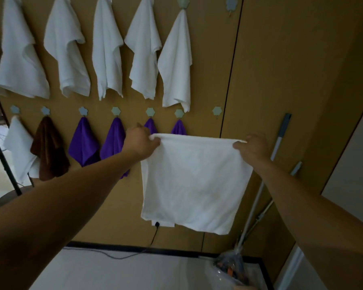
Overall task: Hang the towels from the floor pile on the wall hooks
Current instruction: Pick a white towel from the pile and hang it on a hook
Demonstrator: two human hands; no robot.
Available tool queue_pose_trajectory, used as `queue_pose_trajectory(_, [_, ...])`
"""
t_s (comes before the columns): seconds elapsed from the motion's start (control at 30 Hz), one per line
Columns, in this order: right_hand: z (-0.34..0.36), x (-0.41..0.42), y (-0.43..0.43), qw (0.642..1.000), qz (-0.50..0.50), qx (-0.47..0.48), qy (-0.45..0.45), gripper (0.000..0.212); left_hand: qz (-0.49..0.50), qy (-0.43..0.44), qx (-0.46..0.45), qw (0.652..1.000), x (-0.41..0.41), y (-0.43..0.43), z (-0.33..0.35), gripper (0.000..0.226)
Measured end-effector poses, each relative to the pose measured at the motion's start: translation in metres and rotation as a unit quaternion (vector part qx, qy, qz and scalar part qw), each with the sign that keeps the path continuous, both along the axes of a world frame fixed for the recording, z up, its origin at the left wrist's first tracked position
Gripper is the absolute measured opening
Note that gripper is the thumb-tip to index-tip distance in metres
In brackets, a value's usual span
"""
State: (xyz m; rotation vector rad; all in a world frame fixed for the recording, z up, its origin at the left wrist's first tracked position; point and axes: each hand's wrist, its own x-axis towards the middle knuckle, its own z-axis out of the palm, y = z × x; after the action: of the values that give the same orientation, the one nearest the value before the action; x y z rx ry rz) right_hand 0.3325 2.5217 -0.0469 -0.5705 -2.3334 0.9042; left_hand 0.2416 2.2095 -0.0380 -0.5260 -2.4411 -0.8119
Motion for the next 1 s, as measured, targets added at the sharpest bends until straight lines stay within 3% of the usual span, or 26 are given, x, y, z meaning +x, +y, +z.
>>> queue_pose_trajectory(0.07, [0.009, -0.012, -0.001, 0.999, 0.012, -0.003, 0.037, 0.018, -0.030, -0.019, 0.090, 0.995, -0.009, 0.013, 0.007, 0.029])
queue_pose_trajectory(0.13, [0.017, -0.027, -0.001, 0.998, 0.012, 0.005, 0.061, 0.024, -0.067, -0.070, 0.189, 0.977, -0.019, 0.027, 0.015, 0.015])
queue_pose_trajectory(0.23, [0.030, -0.054, 0.003, 0.994, 0.003, 0.000, 0.108, 0.011, -0.090, -0.096, 0.256, 0.958, -0.043, 0.046, 0.029, 0.012])
queue_pose_trajectory(0.33, [0.043, -0.081, 0.012, 0.986, 0.017, -0.070, 0.153, 0.023, -0.040, 0.021, 0.198, 0.979, -0.077, 0.061, 0.046, 0.014])
queue_pose_trajectory(0.4, [0.053, -0.099, 0.015, 0.979, 0.042, -0.102, 0.170, 0.019, -0.078, 0.054, 0.190, 0.977, -0.099, 0.077, 0.056, 0.007])
queue_pose_trajectory(0.53, [0.078, -0.126, 0.022, 0.978, 0.139, -0.104, 0.116, 0.033, -0.168, -0.031, 0.244, 0.955, -0.141, 0.112, 0.078, 0.014])
queue_pose_trajectory(0.63, [0.094, -0.146, 0.042, 0.984, 0.134, -0.095, 0.074, 0.053, -0.214, -0.073, 0.195, 0.954, -0.171, 0.127, 0.100, 0.032])
queue_pose_trajectory(0.8, [0.121, -0.177, 0.068, 0.974, 0.109, -0.095, 0.175, 0.045, -0.272, -0.105, 0.092, 0.952, -0.210, 0.155, 0.128, 0.075])
queue_pose_trajectory(1.0, [0.160, -0.220, 0.083, 0.960, 0.083, -0.019, 0.268, 0.036, -0.294, -0.085, 0.206, 0.930, -0.239, 0.199, 0.167, 0.025])
